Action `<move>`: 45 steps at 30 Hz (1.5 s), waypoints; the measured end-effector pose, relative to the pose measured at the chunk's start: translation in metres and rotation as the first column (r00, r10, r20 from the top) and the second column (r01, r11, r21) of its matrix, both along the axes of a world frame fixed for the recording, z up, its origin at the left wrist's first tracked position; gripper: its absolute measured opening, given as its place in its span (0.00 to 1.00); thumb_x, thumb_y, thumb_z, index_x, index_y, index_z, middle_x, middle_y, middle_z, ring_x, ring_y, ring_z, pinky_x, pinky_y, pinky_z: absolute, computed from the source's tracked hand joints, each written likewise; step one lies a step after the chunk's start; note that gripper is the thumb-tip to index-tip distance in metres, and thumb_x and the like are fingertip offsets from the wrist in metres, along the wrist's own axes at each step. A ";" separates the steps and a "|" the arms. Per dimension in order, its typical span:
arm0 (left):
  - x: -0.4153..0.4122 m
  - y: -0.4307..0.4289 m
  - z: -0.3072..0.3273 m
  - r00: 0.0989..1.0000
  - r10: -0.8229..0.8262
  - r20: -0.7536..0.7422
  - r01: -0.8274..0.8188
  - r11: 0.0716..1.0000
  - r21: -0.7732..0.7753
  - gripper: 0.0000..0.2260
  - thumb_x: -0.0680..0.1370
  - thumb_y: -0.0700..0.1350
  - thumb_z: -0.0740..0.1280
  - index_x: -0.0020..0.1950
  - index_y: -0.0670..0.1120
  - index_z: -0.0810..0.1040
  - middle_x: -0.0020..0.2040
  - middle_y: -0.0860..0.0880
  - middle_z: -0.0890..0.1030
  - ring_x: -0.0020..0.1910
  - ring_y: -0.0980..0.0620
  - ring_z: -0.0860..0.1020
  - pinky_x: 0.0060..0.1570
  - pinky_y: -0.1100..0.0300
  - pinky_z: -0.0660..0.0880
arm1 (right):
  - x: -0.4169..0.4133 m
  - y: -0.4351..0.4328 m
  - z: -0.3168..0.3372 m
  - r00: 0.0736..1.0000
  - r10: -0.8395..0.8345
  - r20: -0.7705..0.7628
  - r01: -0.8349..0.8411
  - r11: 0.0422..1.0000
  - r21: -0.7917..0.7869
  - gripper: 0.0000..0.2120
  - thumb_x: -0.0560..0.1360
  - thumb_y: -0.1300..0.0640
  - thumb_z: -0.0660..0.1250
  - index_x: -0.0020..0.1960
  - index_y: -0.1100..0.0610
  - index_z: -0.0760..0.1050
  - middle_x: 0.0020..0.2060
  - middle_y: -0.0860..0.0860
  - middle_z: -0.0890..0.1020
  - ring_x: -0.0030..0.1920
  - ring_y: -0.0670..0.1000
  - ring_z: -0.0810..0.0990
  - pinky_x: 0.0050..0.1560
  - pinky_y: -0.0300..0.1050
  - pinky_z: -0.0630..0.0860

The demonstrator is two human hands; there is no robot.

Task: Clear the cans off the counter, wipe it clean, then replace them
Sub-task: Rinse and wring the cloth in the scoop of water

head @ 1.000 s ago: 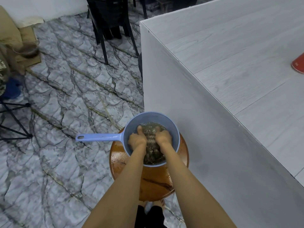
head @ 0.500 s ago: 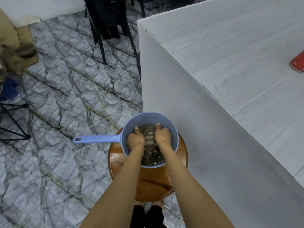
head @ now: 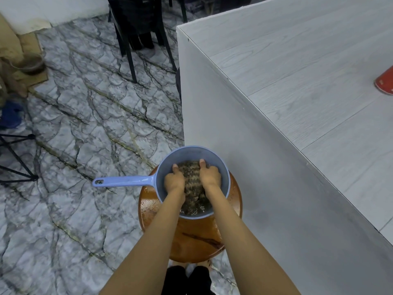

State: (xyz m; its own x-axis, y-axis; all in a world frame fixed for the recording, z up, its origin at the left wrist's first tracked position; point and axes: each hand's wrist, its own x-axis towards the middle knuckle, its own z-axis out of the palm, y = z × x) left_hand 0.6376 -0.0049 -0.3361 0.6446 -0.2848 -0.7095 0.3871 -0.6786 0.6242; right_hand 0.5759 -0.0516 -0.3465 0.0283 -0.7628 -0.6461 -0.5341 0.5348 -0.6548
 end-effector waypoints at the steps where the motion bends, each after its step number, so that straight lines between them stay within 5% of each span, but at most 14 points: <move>1: 0.002 0.000 -0.001 0.995 0.022 -0.102 -0.028 0.998 -0.064 0.22 0.80 0.52 0.57 0.64 0.36 0.71 0.61 0.38 0.76 0.60 0.40 0.73 0.58 0.51 0.71 | 0.000 -0.001 0.000 0.997 -0.027 0.071 0.024 0.999 0.043 0.19 0.77 0.46 0.60 0.55 0.62 0.75 0.47 0.56 0.80 0.47 0.57 0.78 0.45 0.45 0.72; 4: 0.007 0.006 0.000 0.971 -0.048 -0.232 0.016 0.991 -0.135 0.22 0.74 0.42 0.68 0.65 0.38 0.70 0.61 0.39 0.76 0.58 0.41 0.75 0.61 0.49 0.72 | -0.001 0.000 0.000 0.983 -0.046 0.180 0.025 0.993 0.116 0.21 0.71 0.51 0.70 0.58 0.63 0.76 0.54 0.57 0.80 0.55 0.58 0.78 0.55 0.46 0.74; 6: 0.007 0.011 -0.001 0.985 -0.096 -0.146 0.081 0.991 -0.110 0.19 0.73 0.38 0.68 0.64 0.38 0.72 0.59 0.39 0.77 0.56 0.42 0.75 0.56 0.53 0.72 | -0.001 0.000 -0.002 0.994 0.012 0.109 -0.021 0.996 0.082 0.18 0.72 0.54 0.69 0.56 0.64 0.76 0.53 0.58 0.81 0.53 0.58 0.79 0.55 0.48 0.76; 11: -0.004 0.018 0.000 0.977 -0.172 0.128 0.172 0.985 0.010 0.16 0.78 0.48 0.62 0.57 0.36 0.77 0.57 0.38 0.79 0.57 0.40 0.75 0.52 0.55 0.69 | 0.002 0.002 0.004 0.992 0.030 -0.119 -0.031 0.999 -0.009 0.16 0.79 0.52 0.56 0.46 0.62 0.76 0.34 0.54 0.76 0.35 0.54 0.74 0.39 0.44 0.70; 15: -0.001 0.012 0.000 0.994 -0.094 0.062 0.092 0.995 0.031 0.22 0.80 0.53 0.56 0.55 0.35 0.77 0.56 0.37 0.78 0.54 0.40 0.75 0.50 0.53 0.69 | 0.001 0.004 0.004 0.996 0.065 0.066 -0.068 0.997 0.042 0.26 0.74 0.43 0.63 0.63 0.61 0.72 0.60 0.58 0.77 0.60 0.59 0.75 0.60 0.49 0.71; 17: 0.001 0.010 0.000 0.999 -0.043 0.007 0.043 0.998 0.043 0.23 0.80 0.53 0.54 0.59 0.35 0.74 0.60 0.37 0.76 0.59 0.40 0.73 0.55 0.51 0.69 | -0.001 0.008 0.007 0.982 0.112 0.151 -0.123 0.990 0.066 0.34 0.67 0.43 0.72 0.65 0.60 0.69 0.62 0.56 0.75 0.63 0.57 0.72 0.61 0.46 0.68; 22: -0.001 0.014 -0.002 0.978 -0.074 -0.196 0.055 0.993 -0.104 0.22 0.80 0.53 0.57 0.67 0.40 0.68 0.65 0.41 0.74 0.63 0.43 0.72 0.64 0.51 0.69 | 0.000 0.005 0.001 0.997 0.078 -0.003 -0.078 0.997 -0.015 0.23 0.69 0.44 0.70 0.55 0.61 0.77 0.55 0.58 0.81 0.53 0.58 0.79 0.53 0.47 0.74; 25: -0.004 0.016 0.000 0.963 -0.253 -0.089 0.240 0.961 -0.134 0.16 0.76 0.46 0.65 0.62 0.42 0.73 0.60 0.41 0.77 0.55 0.45 0.75 0.54 0.57 0.71 | 0.002 0.002 -0.002 0.999 0.022 -0.036 -0.022 1.000 -0.009 0.24 0.74 0.41 0.63 0.54 0.62 0.77 0.54 0.59 0.81 0.54 0.60 0.78 0.55 0.50 0.75; 29: -0.005 0.018 0.001 0.968 -0.246 0.047 0.247 0.969 -0.030 0.17 0.78 0.47 0.62 0.63 0.39 0.73 0.62 0.40 0.76 0.60 0.42 0.73 0.58 0.54 0.70 | 0.001 0.002 0.001 0.997 0.058 0.057 -0.062 0.995 0.074 0.33 0.66 0.38 0.70 0.60 0.63 0.75 0.56 0.57 0.79 0.57 0.59 0.77 0.59 0.53 0.74; 35: -0.004 0.014 0.001 0.982 -0.185 0.035 0.182 0.981 0.067 0.21 0.81 0.51 0.53 0.61 0.35 0.73 0.60 0.38 0.77 0.58 0.41 0.74 0.51 0.54 0.68 | 0.000 0.002 0.000 0.987 0.123 -0.105 -0.129 0.990 -0.057 0.16 0.72 0.47 0.68 0.45 0.60 0.75 0.38 0.53 0.79 0.44 0.57 0.78 0.44 0.47 0.74; 38: -0.002 0.013 0.000 0.993 -0.119 0.024 0.117 0.991 0.066 0.21 0.81 0.50 0.52 0.61 0.35 0.72 0.60 0.38 0.77 0.56 0.41 0.74 0.48 0.55 0.67 | 0.002 0.001 0.000 0.996 0.054 -0.065 -0.058 0.997 -0.056 0.20 0.76 0.43 0.61 0.42 0.61 0.75 0.36 0.52 0.76 0.41 0.56 0.78 0.42 0.47 0.71; 40: -0.001 0.013 0.002 0.997 -0.076 -0.016 0.076 0.996 0.048 0.20 0.81 0.49 0.53 0.64 0.35 0.70 0.63 0.38 0.74 0.61 0.40 0.72 0.54 0.53 0.68 | -0.001 0.000 0.002 0.995 0.103 0.006 -0.103 0.995 -0.017 0.22 0.74 0.41 0.63 0.43 0.61 0.75 0.40 0.54 0.78 0.41 0.55 0.78 0.44 0.47 0.72; 43: -0.001 0.014 0.004 0.992 -0.095 -0.078 0.095 0.995 -0.004 0.18 0.81 0.47 0.54 0.66 0.38 0.70 0.64 0.39 0.73 0.63 0.41 0.71 0.59 0.54 0.68 | -0.005 0.000 0.003 0.976 0.212 0.048 -0.214 0.976 0.034 0.28 0.66 0.45 0.73 0.57 0.63 0.74 0.54 0.57 0.79 0.55 0.58 0.78 0.56 0.48 0.75; 45: -0.004 0.015 0.005 0.983 -0.167 -0.070 0.163 0.985 -0.054 0.16 0.80 0.44 0.57 0.66 0.39 0.71 0.65 0.40 0.74 0.62 0.42 0.72 0.58 0.56 0.68 | -0.005 0.000 0.001 0.980 0.201 -0.008 -0.201 0.980 -0.005 0.23 0.68 0.49 0.72 0.56 0.64 0.75 0.53 0.58 0.80 0.53 0.59 0.79 0.55 0.51 0.77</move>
State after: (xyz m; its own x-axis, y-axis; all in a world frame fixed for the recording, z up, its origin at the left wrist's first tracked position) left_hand 0.6337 0.0100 -0.3311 0.5320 -0.4176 -0.7366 0.3188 -0.7071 0.6311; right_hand 0.5709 -0.0512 -0.3450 0.1769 -0.7456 -0.6425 -0.6350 0.4123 -0.6533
